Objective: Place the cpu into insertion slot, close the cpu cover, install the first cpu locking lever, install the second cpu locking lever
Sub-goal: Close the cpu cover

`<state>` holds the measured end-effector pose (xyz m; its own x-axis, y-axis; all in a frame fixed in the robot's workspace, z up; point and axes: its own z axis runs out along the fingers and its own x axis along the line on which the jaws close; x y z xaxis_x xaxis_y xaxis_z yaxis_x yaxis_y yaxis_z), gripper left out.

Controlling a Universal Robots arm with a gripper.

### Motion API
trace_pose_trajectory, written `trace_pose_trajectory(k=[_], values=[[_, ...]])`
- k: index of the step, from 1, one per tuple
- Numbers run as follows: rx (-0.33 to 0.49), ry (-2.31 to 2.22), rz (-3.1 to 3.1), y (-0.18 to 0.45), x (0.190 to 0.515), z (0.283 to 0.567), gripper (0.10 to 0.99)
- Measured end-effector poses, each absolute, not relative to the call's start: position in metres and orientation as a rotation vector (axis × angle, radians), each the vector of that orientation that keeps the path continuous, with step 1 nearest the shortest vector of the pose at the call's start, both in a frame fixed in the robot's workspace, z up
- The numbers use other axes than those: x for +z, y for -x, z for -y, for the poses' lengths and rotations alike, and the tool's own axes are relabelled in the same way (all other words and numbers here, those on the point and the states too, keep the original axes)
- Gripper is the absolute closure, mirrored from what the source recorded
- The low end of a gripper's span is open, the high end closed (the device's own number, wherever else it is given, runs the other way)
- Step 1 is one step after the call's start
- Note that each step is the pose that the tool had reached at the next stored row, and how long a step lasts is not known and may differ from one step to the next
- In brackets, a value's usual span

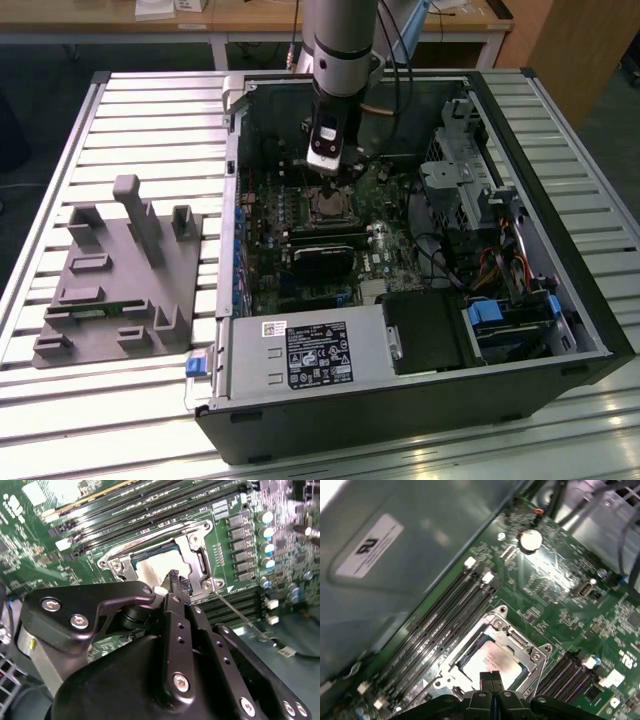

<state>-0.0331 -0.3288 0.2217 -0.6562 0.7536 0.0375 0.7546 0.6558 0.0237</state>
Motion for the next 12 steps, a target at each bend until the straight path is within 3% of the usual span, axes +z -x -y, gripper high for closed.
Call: trace_pose_trajectory(k=[12], values=[[-0.051, 0.974, 2.957, 0.0331, 0.2217, 0.3288, 0.980]])
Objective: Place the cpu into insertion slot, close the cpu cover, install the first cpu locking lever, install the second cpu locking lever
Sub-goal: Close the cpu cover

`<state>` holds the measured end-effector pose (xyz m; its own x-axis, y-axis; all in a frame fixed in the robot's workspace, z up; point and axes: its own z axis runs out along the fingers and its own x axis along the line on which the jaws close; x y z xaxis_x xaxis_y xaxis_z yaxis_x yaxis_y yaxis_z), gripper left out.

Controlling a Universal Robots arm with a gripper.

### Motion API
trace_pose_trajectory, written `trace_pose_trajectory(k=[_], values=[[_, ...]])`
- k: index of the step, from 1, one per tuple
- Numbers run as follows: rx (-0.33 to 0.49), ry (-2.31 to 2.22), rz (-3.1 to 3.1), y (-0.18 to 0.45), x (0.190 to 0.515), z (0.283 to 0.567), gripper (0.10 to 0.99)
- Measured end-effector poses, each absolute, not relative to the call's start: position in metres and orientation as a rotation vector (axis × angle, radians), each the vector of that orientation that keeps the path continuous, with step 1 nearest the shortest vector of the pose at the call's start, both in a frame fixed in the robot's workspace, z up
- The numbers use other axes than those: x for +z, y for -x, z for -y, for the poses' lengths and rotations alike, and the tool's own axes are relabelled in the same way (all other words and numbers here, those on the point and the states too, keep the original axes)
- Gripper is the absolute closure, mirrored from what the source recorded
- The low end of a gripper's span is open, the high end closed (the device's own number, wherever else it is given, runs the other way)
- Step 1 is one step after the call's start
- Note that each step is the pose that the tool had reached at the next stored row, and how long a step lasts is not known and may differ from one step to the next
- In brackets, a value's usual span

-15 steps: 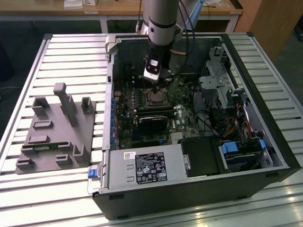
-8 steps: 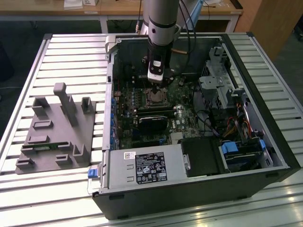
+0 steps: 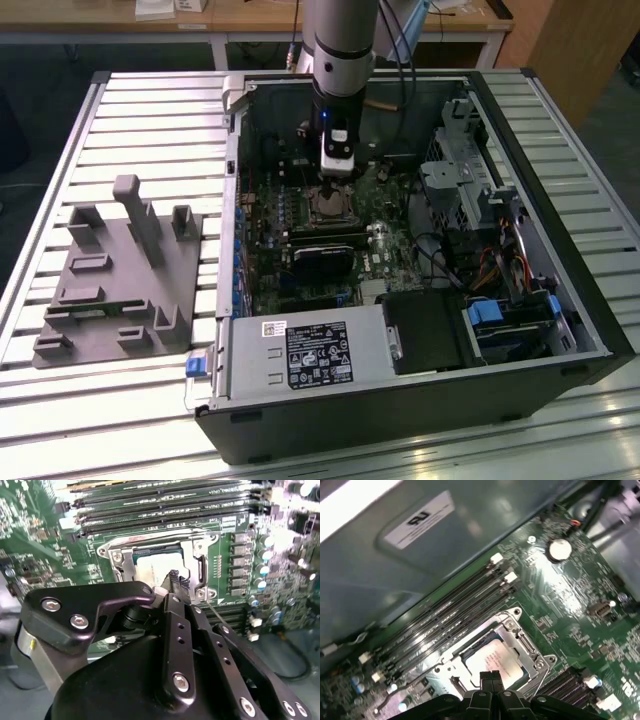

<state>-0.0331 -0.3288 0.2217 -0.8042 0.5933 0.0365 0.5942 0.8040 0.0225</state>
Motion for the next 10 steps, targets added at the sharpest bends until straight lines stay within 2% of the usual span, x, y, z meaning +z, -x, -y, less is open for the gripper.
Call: trace_pose_trajectory(k=[10], values=[[-0.052, 0.781, 3.024, 0.0331, 0.2212, 0.3288, 0.980]])
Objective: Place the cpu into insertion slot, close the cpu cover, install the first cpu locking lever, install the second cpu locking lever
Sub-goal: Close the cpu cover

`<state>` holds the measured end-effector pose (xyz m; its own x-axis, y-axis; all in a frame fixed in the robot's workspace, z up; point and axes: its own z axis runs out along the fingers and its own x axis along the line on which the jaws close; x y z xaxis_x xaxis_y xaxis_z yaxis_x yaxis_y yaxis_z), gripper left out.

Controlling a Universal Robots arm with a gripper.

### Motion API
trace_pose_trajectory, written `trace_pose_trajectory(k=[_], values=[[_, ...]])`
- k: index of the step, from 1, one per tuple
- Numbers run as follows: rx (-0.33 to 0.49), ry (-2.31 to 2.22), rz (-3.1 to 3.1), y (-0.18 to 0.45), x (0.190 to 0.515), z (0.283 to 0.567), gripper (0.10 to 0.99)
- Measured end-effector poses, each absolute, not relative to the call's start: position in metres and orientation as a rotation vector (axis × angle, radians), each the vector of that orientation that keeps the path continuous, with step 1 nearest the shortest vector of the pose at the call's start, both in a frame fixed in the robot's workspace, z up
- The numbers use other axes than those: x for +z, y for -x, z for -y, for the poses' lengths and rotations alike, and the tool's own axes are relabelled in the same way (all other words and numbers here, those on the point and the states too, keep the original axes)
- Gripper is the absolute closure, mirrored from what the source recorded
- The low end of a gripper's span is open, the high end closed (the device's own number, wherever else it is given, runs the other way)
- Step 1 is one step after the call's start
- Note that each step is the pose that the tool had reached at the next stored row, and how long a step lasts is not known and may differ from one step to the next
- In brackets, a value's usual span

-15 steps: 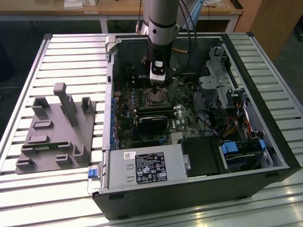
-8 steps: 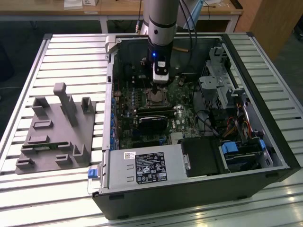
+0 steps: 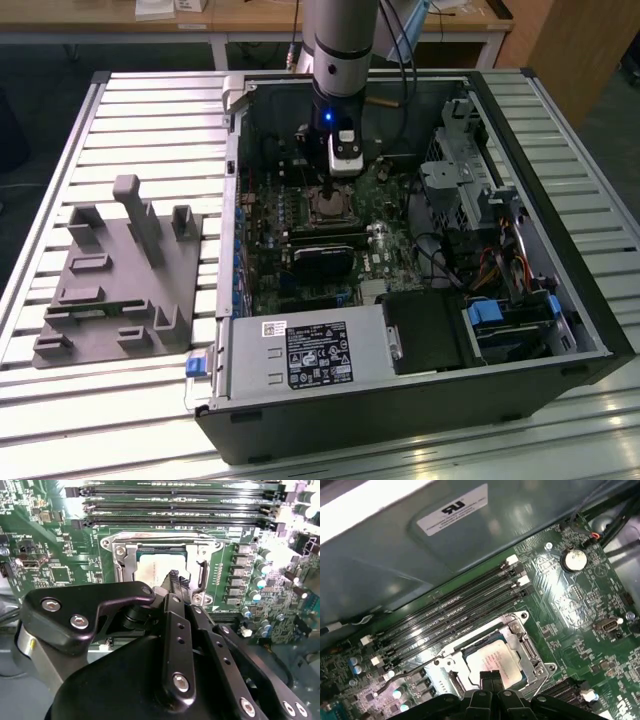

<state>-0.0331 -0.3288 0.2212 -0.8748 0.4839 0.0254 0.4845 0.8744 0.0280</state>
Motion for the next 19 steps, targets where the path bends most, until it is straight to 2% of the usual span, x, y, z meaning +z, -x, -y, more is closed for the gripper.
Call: trace_pose_trajectory(k=[19], values=[[-0.061, 0.336, 3.125, 0.0332, 0.2159, 0.3288, 0.980]])
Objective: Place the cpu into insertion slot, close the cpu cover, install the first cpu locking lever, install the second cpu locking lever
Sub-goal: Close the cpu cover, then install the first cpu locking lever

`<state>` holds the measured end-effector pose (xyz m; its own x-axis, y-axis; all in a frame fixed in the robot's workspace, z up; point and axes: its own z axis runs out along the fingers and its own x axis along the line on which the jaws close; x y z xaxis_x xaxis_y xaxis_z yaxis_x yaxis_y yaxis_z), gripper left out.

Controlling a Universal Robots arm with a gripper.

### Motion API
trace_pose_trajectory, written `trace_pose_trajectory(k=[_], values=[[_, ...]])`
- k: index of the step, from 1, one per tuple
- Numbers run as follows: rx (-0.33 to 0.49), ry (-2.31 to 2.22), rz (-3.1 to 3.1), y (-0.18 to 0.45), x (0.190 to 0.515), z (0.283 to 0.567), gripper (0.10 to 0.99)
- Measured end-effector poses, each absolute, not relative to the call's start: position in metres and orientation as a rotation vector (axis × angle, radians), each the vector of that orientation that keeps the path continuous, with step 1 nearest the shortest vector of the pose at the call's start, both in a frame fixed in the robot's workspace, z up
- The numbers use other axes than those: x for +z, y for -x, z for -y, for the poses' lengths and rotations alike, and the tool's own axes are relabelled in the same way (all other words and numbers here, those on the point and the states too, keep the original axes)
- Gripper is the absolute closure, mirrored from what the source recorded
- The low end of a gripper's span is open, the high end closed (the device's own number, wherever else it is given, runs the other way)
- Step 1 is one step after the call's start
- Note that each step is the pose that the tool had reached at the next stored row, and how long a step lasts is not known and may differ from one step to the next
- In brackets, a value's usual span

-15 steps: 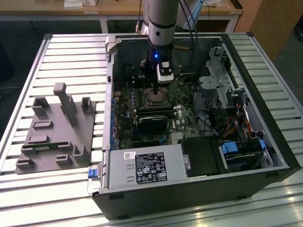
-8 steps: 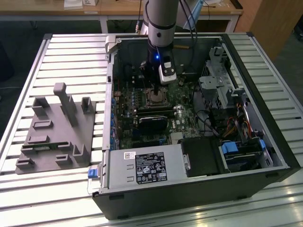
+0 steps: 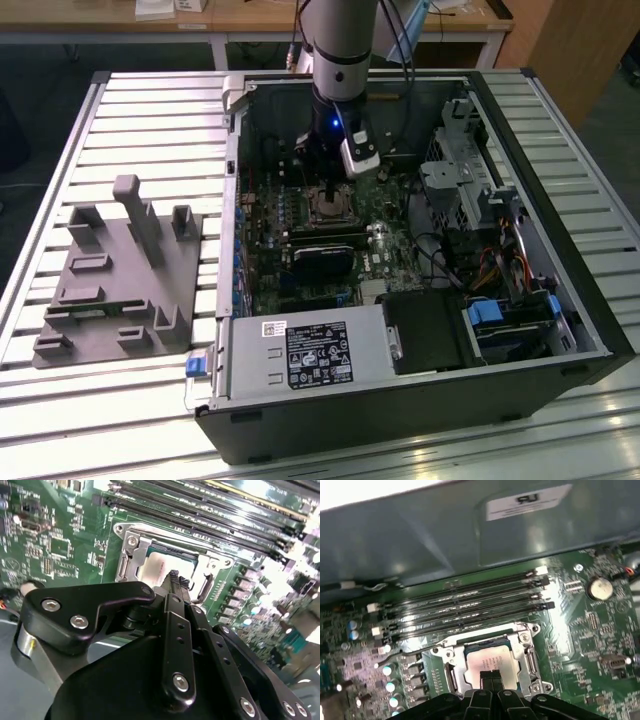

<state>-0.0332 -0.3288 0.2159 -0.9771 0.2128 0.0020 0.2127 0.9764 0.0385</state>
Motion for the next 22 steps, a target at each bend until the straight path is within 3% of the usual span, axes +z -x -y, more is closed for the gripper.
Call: trace_pose_trajectory(k=[22], values=[[0.057, -0.135, -3.098, 0.0353, 0.2136, 0.3288, 0.980]])
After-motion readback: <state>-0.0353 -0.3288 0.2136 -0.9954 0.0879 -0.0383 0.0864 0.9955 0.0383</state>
